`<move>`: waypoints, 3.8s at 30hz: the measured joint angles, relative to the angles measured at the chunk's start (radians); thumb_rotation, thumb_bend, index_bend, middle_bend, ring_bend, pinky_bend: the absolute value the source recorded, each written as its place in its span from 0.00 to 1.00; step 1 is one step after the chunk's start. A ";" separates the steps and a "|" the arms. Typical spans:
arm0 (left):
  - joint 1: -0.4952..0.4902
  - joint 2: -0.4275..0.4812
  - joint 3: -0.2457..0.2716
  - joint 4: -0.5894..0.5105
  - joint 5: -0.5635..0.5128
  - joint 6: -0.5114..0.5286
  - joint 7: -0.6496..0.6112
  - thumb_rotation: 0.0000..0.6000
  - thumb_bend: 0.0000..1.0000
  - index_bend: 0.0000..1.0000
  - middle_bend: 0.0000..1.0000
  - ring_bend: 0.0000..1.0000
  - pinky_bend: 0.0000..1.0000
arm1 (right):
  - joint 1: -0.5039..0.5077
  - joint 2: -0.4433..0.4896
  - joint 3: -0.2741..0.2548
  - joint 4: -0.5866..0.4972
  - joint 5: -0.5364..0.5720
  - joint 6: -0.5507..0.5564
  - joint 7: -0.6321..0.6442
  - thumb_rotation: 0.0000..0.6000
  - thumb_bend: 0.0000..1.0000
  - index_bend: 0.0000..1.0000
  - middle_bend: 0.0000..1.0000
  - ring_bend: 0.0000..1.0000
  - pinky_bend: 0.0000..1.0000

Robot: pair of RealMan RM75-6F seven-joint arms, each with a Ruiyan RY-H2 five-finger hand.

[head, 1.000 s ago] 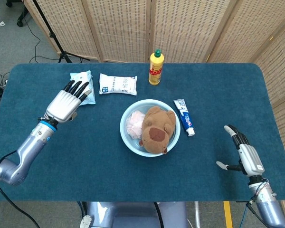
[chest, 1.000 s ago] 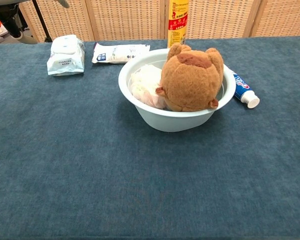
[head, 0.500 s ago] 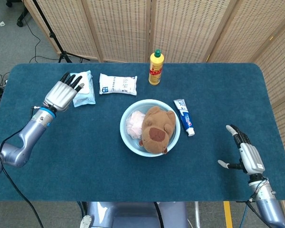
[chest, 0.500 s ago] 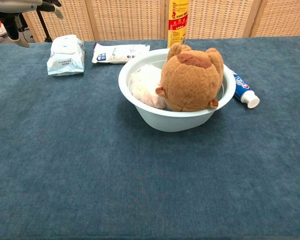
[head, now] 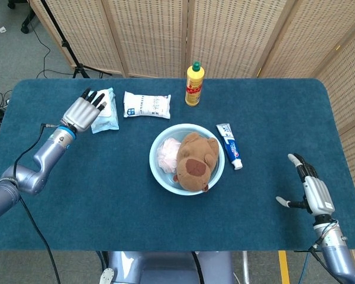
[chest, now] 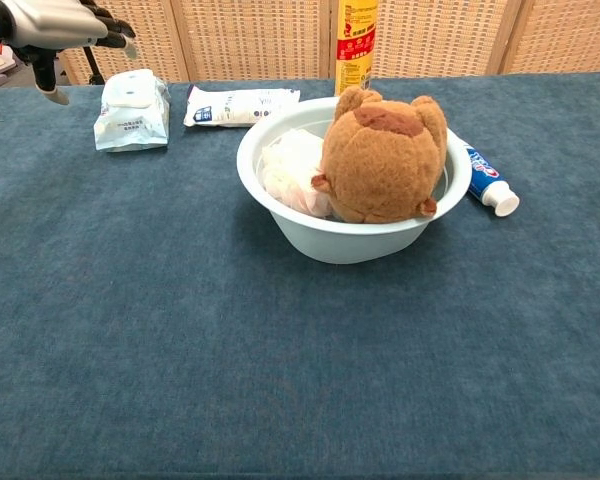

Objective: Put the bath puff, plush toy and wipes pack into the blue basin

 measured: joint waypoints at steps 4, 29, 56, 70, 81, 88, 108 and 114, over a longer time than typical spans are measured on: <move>-0.010 -0.046 0.010 0.086 0.009 -0.034 -0.030 1.00 0.19 0.00 0.00 0.00 0.02 | -0.001 -0.003 0.001 0.002 0.002 0.002 -0.008 1.00 0.13 0.00 0.00 0.00 0.02; -0.119 -0.330 0.088 0.570 0.196 -0.202 -0.373 1.00 0.19 0.00 0.00 0.00 0.00 | 0.003 -0.040 0.022 0.066 0.047 -0.013 -0.029 1.00 0.13 0.00 0.00 0.00 0.01; -0.082 -0.425 0.145 0.723 0.291 -0.152 -0.492 1.00 0.36 0.38 0.29 0.28 0.36 | -0.007 -0.043 0.026 0.071 0.014 0.010 -0.005 1.00 0.13 0.00 0.00 0.00 0.01; -0.057 -0.352 0.179 0.571 0.339 -0.066 -0.549 1.00 0.36 0.38 0.30 0.28 0.36 | -0.013 -0.031 0.023 0.050 -0.014 0.030 0.009 1.00 0.13 0.00 0.00 0.00 0.01; -0.042 -0.241 0.192 0.367 0.364 0.031 -0.546 1.00 0.36 0.39 0.30 0.29 0.37 | -0.021 -0.021 0.023 0.037 -0.032 0.050 0.024 1.00 0.13 0.00 0.00 0.00 0.01; -0.035 -0.154 0.188 0.183 0.371 0.086 -0.509 1.00 0.36 0.39 0.30 0.29 0.37 | -0.023 -0.017 0.021 0.031 -0.043 0.058 0.029 1.00 0.13 0.00 0.00 0.00 0.01; 0.058 0.183 0.235 -0.399 0.378 0.190 -0.281 1.00 0.36 0.39 0.30 0.29 0.37 | -0.037 -0.002 0.021 0.009 -0.075 0.101 0.044 1.00 0.13 0.00 0.00 0.00 0.01; 0.107 0.272 0.271 -0.487 0.390 0.223 -0.239 1.00 0.36 0.39 0.29 0.29 0.37 | -0.039 0.000 0.015 -0.005 -0.093 0.113 0.038 1.00 0.13 0.00 0.00 0.00 0.01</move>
